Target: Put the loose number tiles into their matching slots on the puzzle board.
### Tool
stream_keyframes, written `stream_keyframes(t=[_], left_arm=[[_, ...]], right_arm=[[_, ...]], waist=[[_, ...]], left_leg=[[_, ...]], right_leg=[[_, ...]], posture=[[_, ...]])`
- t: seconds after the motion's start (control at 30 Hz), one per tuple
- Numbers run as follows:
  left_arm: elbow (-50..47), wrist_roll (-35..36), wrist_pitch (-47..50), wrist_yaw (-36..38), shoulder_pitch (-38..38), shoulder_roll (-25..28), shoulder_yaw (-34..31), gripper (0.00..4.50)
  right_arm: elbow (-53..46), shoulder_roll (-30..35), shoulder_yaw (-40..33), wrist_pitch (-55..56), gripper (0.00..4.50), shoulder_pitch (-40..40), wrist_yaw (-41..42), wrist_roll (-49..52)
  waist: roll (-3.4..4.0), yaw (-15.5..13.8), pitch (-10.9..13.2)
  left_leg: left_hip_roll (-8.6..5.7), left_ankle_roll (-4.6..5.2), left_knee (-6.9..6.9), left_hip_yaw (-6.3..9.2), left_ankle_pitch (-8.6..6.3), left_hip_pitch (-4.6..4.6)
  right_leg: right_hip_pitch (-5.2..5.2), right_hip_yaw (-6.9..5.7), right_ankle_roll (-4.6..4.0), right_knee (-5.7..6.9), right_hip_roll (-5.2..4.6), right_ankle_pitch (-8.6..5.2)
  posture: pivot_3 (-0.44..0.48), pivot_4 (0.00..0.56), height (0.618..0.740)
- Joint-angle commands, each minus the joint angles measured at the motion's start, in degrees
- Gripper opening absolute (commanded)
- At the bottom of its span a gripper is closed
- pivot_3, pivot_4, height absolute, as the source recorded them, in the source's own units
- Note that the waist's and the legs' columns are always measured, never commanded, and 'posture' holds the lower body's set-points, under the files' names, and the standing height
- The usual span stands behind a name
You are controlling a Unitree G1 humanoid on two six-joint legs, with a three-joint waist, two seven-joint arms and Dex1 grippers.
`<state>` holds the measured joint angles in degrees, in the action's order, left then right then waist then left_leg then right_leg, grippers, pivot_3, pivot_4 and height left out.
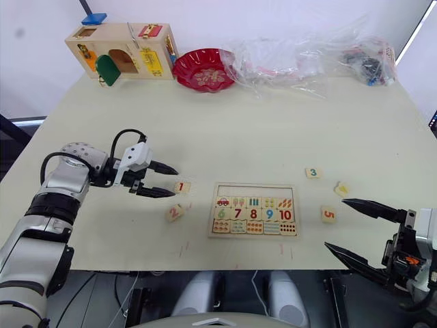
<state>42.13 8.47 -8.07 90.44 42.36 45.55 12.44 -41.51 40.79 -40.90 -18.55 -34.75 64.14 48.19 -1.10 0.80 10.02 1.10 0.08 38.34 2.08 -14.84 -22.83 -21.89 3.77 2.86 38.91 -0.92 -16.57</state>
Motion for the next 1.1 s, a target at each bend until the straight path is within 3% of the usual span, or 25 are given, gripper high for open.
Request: stream_keyframes(t=[0.03,1.1], left_arm=[[2.7,-0.4,-3.0,2.1,2.5,-0.3,1.5,3.35],[7.1,0.7,-7.9,2.1,3.7,-0.8,4.9,3.35]], right_arm=[[-1.5,-0.7,-0.8,0.8,4.5,-0.9,-0.3,0.7],[-1.5,-2.4,-2.6,2.3,4.5,-5.4,0.2,-0.1]], waist=[[0.0,0.0,0.0],[0.0,0.0,0.0]], left_leg=[[0.0,0.0,0.0,0.01,0.0,0.0],[0.01,0.0,0.02,0.03,0.0,0.0]], right_leg=[[0.0,0.0,0.0,0.01,0.0,0.0],[0.01,0.0,0.01,0.03,0.0,0.01]], posture=[[0.0,0.15,0.74],[0.0,0.15,0.74]])
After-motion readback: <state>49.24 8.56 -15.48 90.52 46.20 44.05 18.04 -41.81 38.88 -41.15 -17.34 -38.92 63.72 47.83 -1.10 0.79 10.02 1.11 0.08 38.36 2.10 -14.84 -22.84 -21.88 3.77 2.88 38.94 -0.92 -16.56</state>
